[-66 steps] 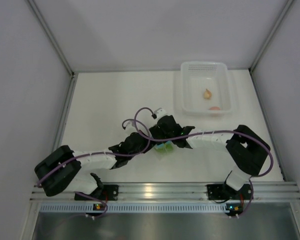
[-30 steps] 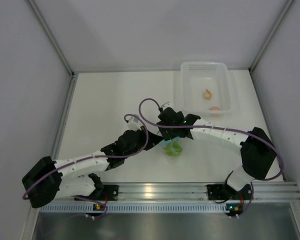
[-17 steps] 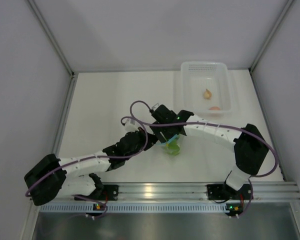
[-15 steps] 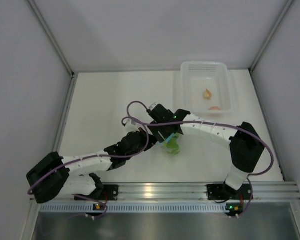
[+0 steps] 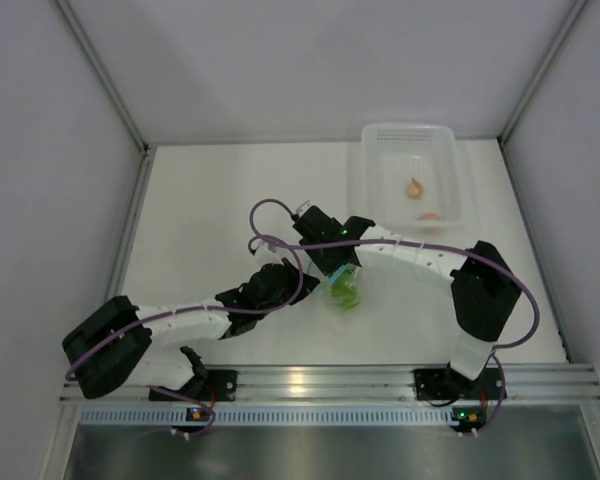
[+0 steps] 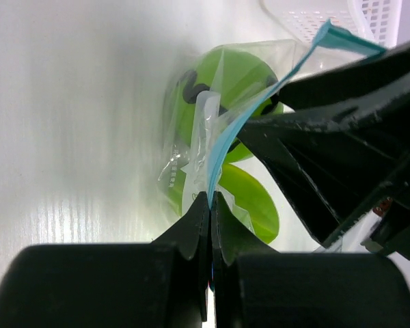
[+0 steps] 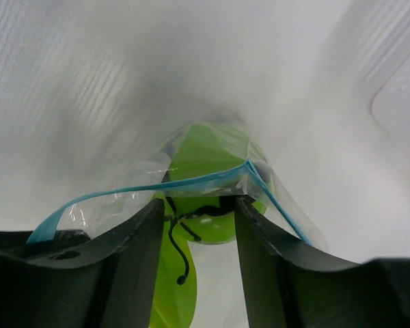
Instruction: Open the zip-top bag and remove the fake food
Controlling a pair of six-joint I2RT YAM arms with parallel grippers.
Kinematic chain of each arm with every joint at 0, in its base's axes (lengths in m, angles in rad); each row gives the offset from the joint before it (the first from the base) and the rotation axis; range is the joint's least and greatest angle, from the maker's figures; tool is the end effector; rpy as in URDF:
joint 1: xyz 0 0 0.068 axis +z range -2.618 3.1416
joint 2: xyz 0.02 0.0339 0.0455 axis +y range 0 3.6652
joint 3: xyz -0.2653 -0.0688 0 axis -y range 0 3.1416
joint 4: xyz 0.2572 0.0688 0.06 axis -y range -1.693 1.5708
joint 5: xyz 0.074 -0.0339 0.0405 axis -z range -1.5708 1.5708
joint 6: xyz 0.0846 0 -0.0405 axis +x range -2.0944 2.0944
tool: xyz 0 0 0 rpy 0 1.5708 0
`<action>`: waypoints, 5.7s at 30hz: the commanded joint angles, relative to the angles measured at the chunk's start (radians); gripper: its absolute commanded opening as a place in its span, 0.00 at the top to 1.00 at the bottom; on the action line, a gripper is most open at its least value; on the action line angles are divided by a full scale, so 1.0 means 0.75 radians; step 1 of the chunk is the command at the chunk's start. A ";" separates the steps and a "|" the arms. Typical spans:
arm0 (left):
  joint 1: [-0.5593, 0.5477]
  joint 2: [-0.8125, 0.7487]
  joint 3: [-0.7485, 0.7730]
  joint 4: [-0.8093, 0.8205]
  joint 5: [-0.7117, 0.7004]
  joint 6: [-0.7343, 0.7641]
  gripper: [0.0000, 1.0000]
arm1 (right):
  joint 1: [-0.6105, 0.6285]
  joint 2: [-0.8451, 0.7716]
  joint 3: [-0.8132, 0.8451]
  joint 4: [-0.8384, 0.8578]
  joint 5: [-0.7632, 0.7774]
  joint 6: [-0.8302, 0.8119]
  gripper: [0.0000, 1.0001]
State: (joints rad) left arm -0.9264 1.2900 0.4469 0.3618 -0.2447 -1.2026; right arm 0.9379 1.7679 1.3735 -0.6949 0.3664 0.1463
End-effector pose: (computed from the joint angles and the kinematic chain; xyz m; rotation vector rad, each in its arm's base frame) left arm 0.1970 -0.2281 0.1440 -0.4670 2.1650 -1.0387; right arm 0.2630 0.3073 0.1946 -0.8743 2.3927 -0.0816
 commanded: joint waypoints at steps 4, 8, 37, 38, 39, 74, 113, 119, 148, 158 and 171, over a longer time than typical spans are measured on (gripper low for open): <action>0.002 -0.041 -0.001 0.015 -0.052 -0.057 1.00 | 0.018 -0.156 -0.060 -0.023 -0.036 0.087 0.59; 0.002 -0.059 -0.025 0.015 -0.093 -0.088 1.00 | 0.018 -0.185 -0.101 -0.008 -0.085 0.099 0.61; 0.002 -0.055 -0.003 -0.008 -0.122 -0.086 1.00 | 0.018 -0.210 -0.148 -0.131 -0.114 0.102 0.83; 0.002 -0.053 -0.001 -0.008 -0.120 -0.084 1.00 | 0.018 -0.210 -0.148 -0.123 -0.116 0.099 0.84; 0.002 -0.053 0.001 -0.008 -0.118 -0.078 1.00 | 0.018 -0.210 -0.150 -0.119 -0.116 0.097 0.90; -0.147 -0.170 0.173 -0.276 -0.363 0.121 1.00 | 0.032 -0.457 -0.156 0.209 -0.392 0.083 1.00; -0.188 -0.100 0.271 -0.478 -0.516 0.053 1.00 | -0.056 -0.852 -0.224 0.427 -0.509 0.175 1.00; -0.172 -0.090 0.269 -0.478 -0.496 0.049 1.00 | -0.291 -0.879 -0.193 0.407 -0.611 0.196 1.00; -0.111 -0.196 0.210 -0.478 -0.418 0.076 1.00 | -1.032 -0.271 -0.226 0.712 -0.564 0.261 1.00; -0.111 -0.225 0.210 -0.478 -0.402 0.092 1.00 | -1.011 -0.154 -0.201 0.685 -0.552 0.259 0.57; -0.113 -0.217 0.265 -0.478 -0.349 0.090 1.00 | -0.695 -0.512 -0.154 0.405 -0.188 0.169 0.49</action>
State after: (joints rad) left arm -1.0138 1.1427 0.6117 -0.0086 -0.5159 -1.1488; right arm 0.3351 1.4914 1.1946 -0.3359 0.1154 0.3042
